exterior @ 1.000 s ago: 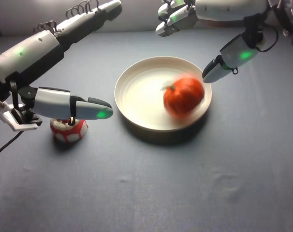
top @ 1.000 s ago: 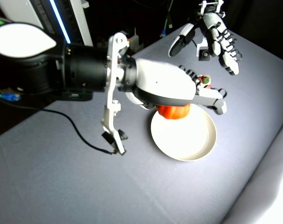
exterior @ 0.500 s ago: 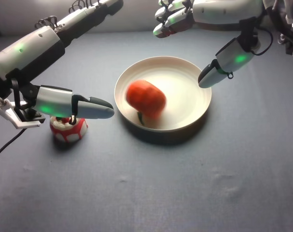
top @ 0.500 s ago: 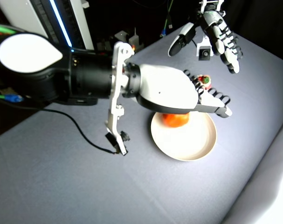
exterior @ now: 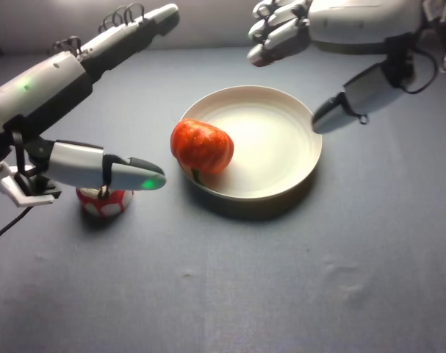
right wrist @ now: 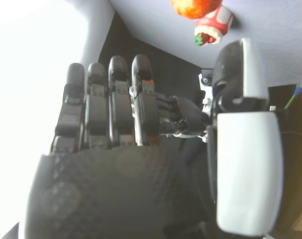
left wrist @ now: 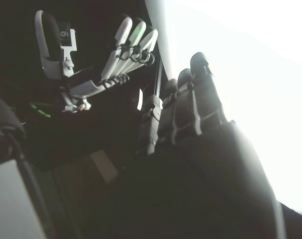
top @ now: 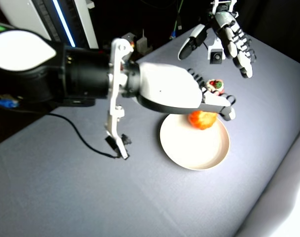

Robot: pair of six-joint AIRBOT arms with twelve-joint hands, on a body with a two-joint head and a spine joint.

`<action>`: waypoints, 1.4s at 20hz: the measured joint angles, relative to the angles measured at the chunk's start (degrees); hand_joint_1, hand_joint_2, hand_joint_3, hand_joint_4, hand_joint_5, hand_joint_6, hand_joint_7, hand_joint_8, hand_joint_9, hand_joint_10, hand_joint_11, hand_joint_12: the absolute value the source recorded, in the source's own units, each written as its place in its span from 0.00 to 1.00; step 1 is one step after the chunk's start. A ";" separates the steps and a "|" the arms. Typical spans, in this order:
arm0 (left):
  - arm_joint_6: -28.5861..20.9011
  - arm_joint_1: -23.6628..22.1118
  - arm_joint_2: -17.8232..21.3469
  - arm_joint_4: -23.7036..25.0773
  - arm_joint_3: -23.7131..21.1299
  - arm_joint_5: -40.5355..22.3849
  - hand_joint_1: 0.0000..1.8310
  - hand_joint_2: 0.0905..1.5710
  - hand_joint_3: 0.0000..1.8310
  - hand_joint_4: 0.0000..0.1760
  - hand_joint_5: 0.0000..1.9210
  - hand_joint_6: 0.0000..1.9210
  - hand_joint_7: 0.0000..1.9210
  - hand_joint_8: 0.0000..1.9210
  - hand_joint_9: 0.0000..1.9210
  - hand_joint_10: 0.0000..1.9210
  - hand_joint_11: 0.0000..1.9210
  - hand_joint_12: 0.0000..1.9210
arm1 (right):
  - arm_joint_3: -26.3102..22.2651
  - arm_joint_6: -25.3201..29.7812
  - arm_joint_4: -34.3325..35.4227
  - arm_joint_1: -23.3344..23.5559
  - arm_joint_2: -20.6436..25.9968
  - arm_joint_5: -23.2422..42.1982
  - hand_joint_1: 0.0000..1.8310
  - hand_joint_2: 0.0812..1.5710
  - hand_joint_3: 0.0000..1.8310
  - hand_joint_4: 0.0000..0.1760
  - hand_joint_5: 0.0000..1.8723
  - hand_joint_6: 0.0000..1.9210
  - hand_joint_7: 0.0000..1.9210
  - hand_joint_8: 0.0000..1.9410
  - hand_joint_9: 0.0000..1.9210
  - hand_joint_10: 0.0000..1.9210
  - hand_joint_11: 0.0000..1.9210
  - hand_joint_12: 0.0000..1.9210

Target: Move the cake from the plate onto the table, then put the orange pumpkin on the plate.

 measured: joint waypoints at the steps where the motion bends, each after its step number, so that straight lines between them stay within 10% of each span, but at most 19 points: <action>1: -0.04 0.55 0.48 -0.59 -0.39 -0.39 0.49 0.48 0.00 0.59 0.01 0.00 0.00 0.00 0.00 0.00 0.04 0.01 | -1.22 0.00 0.00 0.00 1.33 -0.22 0.35 0.53 0.00 0.45 0.27 0.00 0.16 0.00 0.08 0.00 0.00 0.13; 4: -0.02 2.97 2.10 -3.15 -1.60 -1.44 0.49 0.47 0.00 0.59 0.01 0.00 0.00 0.00 0.00 0.00 0.04 0.01 | -4.37 0.00 -0.17 0.00 4.92 0.11 0.26 0.61 0.00 0.00 0.26 0.00 0.20 0.00 0.15 0.00 0.00 0.50; 6: -0.04 4.74 2.80 -4.63 -2.29 -2.54 0.51 0.48 0.00 0.59 0.01 0.00 0.00 0.00 0.00 0.00 0.04 0.01 | -6.75 0.00 -0.31 0.00 7.89 -0.26 0.34 0.63 0.00 0.00 0.26 0.00 0.20 0.00 0.15 0.00 0.00 0.47; 7: -0.04 5.88 3.26 -4.90 -2.40 -2.56 0.50 0.47 0.00 0.59 0.01 0.00 0.00 0.00 0.00 0.00 0.04 0.01 | -8.02 0.02 -0.20 0.02 9.97 -0.37 0.30 0.66 0.00 0.00 0.31 0.00 0.30 0.01 0.27 0.02 0.03 0.66; 9: -0.02 7.34 4.15 -7.10 -3.28 -2.60 0.51 0.48 0.00 0.59 0.01 0.00 0.00 0.00 0.00 0.00 0.04 0.01 | -10.45 -0.04 -0.61 1.27 14.29 -1.29 0.32 0.71 0.01 0.00 0.37 0.02 0.35 0.02 0.32 0.04 0.06 0.73; 10: -0.04 8.85 4.94 -8.04 -3.74 -3.48 0.50 0.47 0.00 0.59 0.01 0.00 0.00 0.00 0.00 0.00 0.04 0.01 | -12.22 -0.26 -0.20 2.67 17.20 -2.25 0.41 0.74 0.00 0.00 0.42 0.03 0.41 0.02 0.31 0.23 0.06 0.79; 11: -0.04 10.23 5.42 -8.96 -4.07 -4.35 0.51 0.53 0.00 0.92 0.02 0.00 0.00 0.00 0.00 0.00 0.02 0.00 | -14.12 -0.85 0.39 3.45 20.11 -3.54 0.46 0.74 0.00 0.00 0.41 0.03 0.43 0.02 0.30 0.25 0.08 0.78; 12: 0.04 11.21 5.84 -9.73 -4.37 -4.68 0.51 0.53 0.00 0.97 0.01 0.00 0.00 0.00 0.01 0.00 0.01 0.00 | -15.96 -2.16 0.42 3.54 22.36 -5.05 0.55 0.73 0.00 0.00 0.45 0.48 0.45 0.02 0.32 0.25 0.07 0.78; 14: -0.02 12.68 6.23 -11.58 -4.85 -5.68 0.51 0.53 0.00 0.85 0.01 0.00 0.00 0.00 0.01 0.00 0.02 0.01 | -19.61 -4.66 0.17 3.98 26.86 -7.89 0.60 0.75 0.00 0.00 0.43 0.63 0.53 0.05 0.43 0.33 0.26 0.78; 17: -0.02 15.26 6.64 -13.46 -5.73 -8.07 0.56 0.52 0.00 0.96 0.01 0.00 0.00 0.00 0.01 0.00 0.00 0.00 | -22.34 -4.85 1.29 5.66 31.52 -9.01 0.59 0.78 0.00 0.00 0.39 0.70 0.56 0.05 0.44 0.39 0.27 0.73; 19: 0.00 18.60 7.23 -16.46 -6.60 -10.43 0.53 0.51 0.00 1.00 0.03 0.00 0.00 0.00 0.01 0.00 0.00 0.00 | -23.65 -4.83 0.98 5.09 33.35 -11.19 0.52 0.74 0.00 0.00 0.37 0.20 0.54 0.02 0.44 0.32 0.23 0.67; 22: -0.04 23.52 7.58 -21.29 -7.63 -14.88 0.53 0.52 0.00 1.00 0.02 0.00 0.00 0.00 0.00 0.00 0.00 0.00 | -25.42 -4.90 1.16 5.25 35.65 -12.11 0.52 0.76 0.00 0.00 0.42 0.05 0.54 0.01 0.45 0.25 0.24 0.64; 23: -0.04 25.66 7.74 -23.19 -8.07 -16.61 0.53 0.53 0.00 1.00 0.03 0.01 0.00 0.00 0.00 0.00 0.00 0.00 | -26.01 -4.90 1.14 5.22 36.17 -12.17 0.57 0.76 0.01 0.00 0.41 0.55 0.54 0.01 0.46 0.25 0.26 0.64; 25: 0.02 28.33 8.44 -26.73 -9.01 -19.10 0.53 0.55 0.01 1.00 0.02 0.00 0.00 0.00 0.00 0.00 0.00 0.00 | -26.64 -4.90 1.16 5.25 36.70 -12.24 0.58 0.80 0.00 0.00 0.36 0.74 0.53 0.00 0.39 0.39 0.23 0.70; 26: 0.00 28.59 8.68 -27.04 -9.07 -20.81 0.52 0.55 0.01 1.00 0.02 0.00 0.00 0.00 0.00 0.00 0.00 0.00 | -26.82 -4.90 1.18 5.31 36.74 -12.52 0.63 0.79 0.00 0.00 0.34 0.73 0.46 0.54 0.38 0.43 0.22 0.71; 28: -0.04 28.79 8.76 -27.19 -9.07 -22.18 0.52 0.55 0.01 1.00 0.02 0.00 0.00 0.00 0.00 0.00 0.00 0.00 | -26.93 -4.85 1.27 5.42 37.31 -12.39 0.63 0.80 0.00 0.00 0.31 0.77 0.42 0.70 0.35 0.46 0.18 0.72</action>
